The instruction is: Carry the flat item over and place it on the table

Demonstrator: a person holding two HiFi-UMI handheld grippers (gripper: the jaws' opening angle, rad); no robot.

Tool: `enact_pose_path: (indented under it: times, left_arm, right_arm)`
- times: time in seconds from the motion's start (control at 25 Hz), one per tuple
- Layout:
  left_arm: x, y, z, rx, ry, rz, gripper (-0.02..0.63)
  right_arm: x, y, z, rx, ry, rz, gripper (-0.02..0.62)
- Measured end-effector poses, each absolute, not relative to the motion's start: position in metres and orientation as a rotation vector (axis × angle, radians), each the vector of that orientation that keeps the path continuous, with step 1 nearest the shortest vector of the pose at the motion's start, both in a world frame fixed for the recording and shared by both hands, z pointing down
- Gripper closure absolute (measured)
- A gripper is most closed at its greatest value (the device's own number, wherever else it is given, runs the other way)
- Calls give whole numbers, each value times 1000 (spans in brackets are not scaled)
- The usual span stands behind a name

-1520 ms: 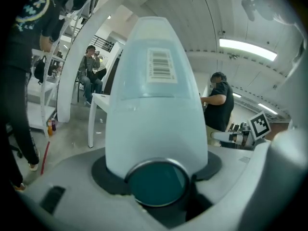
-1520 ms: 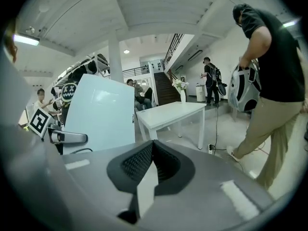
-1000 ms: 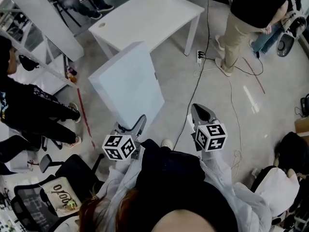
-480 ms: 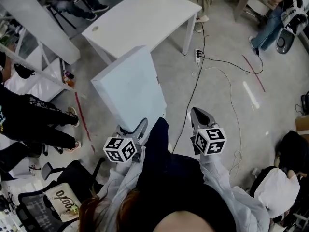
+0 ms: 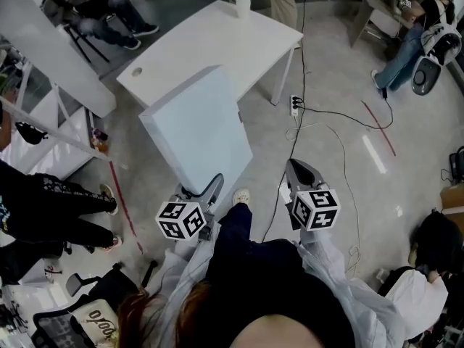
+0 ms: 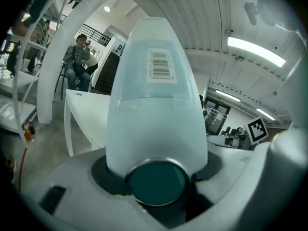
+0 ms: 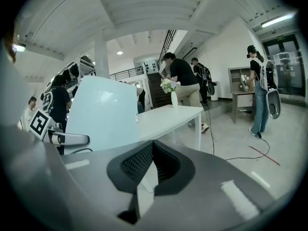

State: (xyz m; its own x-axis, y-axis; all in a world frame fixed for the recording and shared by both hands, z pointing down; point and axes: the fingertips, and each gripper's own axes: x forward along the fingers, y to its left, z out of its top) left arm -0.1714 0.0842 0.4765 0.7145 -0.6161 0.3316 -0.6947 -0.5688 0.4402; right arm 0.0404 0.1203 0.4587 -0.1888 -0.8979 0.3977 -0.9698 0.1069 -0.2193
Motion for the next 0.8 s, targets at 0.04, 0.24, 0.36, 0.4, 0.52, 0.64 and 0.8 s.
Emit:
enact_pose_path:
  times: [0.04, 0.24, 0.36, 0.4, 0.52, 0.64, 0.8]
  left_arm:
    - [-167, 71, 472, 2377, -993, 184, 307]
    - [-151, 17, 460, 2410, -974, 165, 307]
    - [-147, -9, 459, 2420, -962, 165, 307]
    - [-146, -18, 458, 2422, -961, 166, 307]
    - [-145, -46, 455, 2419, -958, 152, 307]
    - [-142, -70, 451, 2405, -934, 114, 307]
    - [-139, -84, 454, 2396, -908, 77, 307]
  right_arm:
    - [44, 109, 455, 1891, -2210, 646, 586]
    - [57, 64, 450, 1912, -2200, 641, 586]
    - [60, 38, 449, 1919, -2198, 636, 586]
    - [61, 29, 448, 1920, -2199, 633, 586]
    - [63, 2, 444, 1925, -2200, 624, 586]
    - [64, -20, 443, 1927, -2196, 620, 586]
    - [64, -31, 448, 1938, -2187, 620, 586]
